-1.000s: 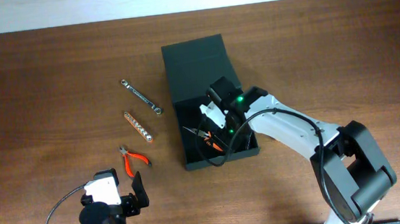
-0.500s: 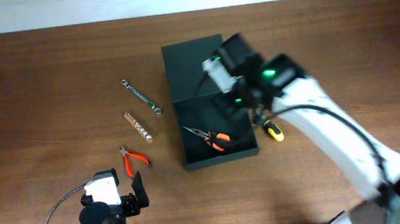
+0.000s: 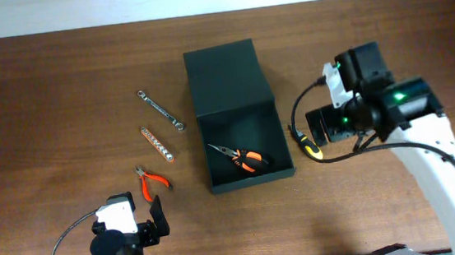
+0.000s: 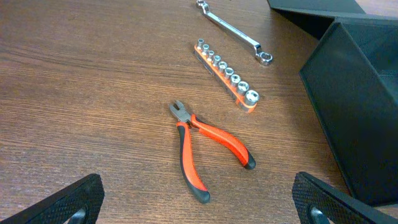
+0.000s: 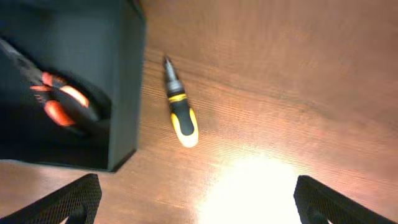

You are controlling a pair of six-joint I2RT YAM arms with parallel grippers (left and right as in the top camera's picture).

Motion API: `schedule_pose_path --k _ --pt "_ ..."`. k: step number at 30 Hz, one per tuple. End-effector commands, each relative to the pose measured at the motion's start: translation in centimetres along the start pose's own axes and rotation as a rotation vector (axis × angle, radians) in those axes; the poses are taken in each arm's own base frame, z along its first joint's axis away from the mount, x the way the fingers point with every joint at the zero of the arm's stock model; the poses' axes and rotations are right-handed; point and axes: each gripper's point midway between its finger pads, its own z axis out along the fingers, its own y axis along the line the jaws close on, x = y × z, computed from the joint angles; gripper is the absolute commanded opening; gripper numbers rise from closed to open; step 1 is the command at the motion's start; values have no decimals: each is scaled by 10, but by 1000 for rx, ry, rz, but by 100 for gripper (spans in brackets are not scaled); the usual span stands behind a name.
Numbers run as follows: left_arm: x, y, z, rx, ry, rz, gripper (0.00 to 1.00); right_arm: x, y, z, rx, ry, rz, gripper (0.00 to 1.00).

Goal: Pack container
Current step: 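Move right gripper to yellow-black screwdriver and grasp it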

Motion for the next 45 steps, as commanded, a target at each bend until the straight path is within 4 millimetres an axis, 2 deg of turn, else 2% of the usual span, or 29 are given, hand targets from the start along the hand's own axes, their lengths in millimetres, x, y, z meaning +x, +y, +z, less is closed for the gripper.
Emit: schedule_pose_path --k 1,4,10,14,18,27,35,39,41,45 --pt "-1 3 0 -15 -10 -12 99 20 0 31 -9 72 21 99" --pt "-1 3 0 -15 -10 -12 99 25 1 52 -9 90 30 99" --pt "-1 3 0 -15 -10 -12 99 19 5 83 -30 108 48 99" --pt "-1 3 0 -15 -10 -12 99 33 15 105 -84 209 53 99" --pt "-1 3 0 -15 -10 -12 99 44 15 125 -82 283 55 99" --pt "-1 3 0 -15 -10 -12 99 48 16 146 -82 321 57 99" --pt "-1 3 0 -15 -10 -12 99 49 16 161 -81 335 57 88" --pt "-1 3 0 -15 -10 -12 99 52 16 165 -81 349 57 79" --pt "-1 3 0 -15 -10 -12 99 52 16 165 -81 348 57 71" --pt "-1 3 0 -15 -10 -12 99 50 16 166 -81 339 57 46"
